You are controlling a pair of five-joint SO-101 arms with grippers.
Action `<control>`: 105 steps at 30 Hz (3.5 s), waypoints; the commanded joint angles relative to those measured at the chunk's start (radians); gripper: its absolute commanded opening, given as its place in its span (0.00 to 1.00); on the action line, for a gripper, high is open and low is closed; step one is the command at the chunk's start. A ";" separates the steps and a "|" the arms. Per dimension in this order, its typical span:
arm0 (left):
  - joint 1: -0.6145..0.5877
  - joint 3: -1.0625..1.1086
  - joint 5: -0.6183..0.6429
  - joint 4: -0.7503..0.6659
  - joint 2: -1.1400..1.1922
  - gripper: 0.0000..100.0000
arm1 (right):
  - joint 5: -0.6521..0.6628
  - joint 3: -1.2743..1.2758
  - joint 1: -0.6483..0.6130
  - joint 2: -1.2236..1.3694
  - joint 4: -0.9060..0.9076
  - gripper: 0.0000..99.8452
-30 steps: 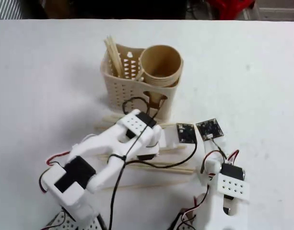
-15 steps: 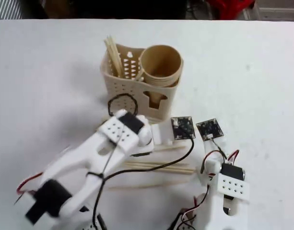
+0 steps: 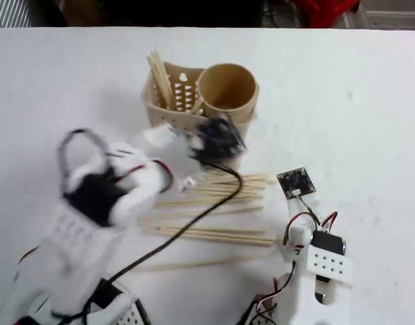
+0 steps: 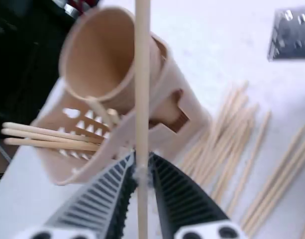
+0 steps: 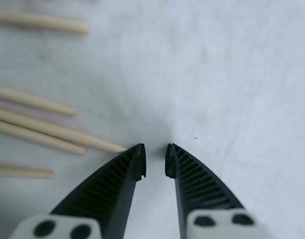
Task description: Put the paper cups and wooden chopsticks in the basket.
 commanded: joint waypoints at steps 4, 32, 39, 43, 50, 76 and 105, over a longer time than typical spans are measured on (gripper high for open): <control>-0.081 -0.285 0.239 -0.157 -0.024 0.03 | 0.009 -0.005 -0.002 -0.013 -0.015 0.08; -0.314 -0.319 0.637 -0.724 0.487 0.03 | 0.009 -0.005 -0.002 -0.013 -0.015 0.08; -0.312 -0.110 0.591 -0.821 0.417 0.03 | 0.009 -0.005 -0.002 -0.013 -0.015 0.08; -0.318 -0.002 0.568 -0.884 0.367 0.04 | 0.009 -0.005 -0.002 -0.013 -0.015 0.08; -0.314 0.000 0.566 -0.776 0.236 0.11 | 0.009 -0.005 -0.002 -0.013 -0.015 0.08; 0.124 0.302 -0.066 0.064 0.082 0.11 | 0.009 -0.005 -0.002 -0.013 -0.015 0.08; 0.156 0.489 -0.146 -0.338 0.418 0.15 | 0.009 -0.005 -0.001 -0.013 -0.015 0.08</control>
